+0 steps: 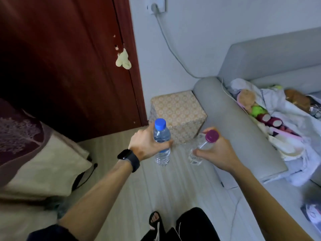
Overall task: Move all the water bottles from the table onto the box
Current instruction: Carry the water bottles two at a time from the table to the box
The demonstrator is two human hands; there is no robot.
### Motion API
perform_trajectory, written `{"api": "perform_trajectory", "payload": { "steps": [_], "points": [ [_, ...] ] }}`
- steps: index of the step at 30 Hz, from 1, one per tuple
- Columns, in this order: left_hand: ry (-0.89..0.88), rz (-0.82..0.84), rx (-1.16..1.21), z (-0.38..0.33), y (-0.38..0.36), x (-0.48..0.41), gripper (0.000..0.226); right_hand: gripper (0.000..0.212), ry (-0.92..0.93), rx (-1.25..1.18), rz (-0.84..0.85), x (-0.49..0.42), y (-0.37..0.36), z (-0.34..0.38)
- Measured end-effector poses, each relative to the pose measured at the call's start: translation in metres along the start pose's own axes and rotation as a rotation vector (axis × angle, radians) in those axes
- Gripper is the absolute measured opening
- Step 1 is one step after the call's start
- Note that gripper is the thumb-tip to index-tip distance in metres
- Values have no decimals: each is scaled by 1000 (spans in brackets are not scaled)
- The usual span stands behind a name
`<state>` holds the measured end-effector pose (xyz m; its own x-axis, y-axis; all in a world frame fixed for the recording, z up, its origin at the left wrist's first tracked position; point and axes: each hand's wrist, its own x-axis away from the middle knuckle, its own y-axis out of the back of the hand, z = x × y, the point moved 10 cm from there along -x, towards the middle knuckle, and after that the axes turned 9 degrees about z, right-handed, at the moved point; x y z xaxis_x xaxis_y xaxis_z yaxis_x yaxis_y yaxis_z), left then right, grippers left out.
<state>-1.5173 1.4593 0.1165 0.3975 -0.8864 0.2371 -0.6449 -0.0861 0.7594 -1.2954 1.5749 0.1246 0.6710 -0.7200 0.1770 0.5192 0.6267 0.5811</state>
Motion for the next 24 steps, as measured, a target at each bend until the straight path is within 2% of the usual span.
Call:
{"api": "perform_trajectory", "payload": {
  "steps": [5,12,17,24],
  "points": [
    [18,86,12,-11,-27,-100,64,51,-76,10,36,-76,26,-51],
    [210,140,69,-9,-76,-218,66,54,-121,-25,56,-187,60,-124],
    [360,174,161,0,-115,-282,66,51,-187,-45,147,-269,62,-165],
    [454,164,310,19,-161,-365,65,46,-288,-52,222,-369,52,-213]
  ]
}}
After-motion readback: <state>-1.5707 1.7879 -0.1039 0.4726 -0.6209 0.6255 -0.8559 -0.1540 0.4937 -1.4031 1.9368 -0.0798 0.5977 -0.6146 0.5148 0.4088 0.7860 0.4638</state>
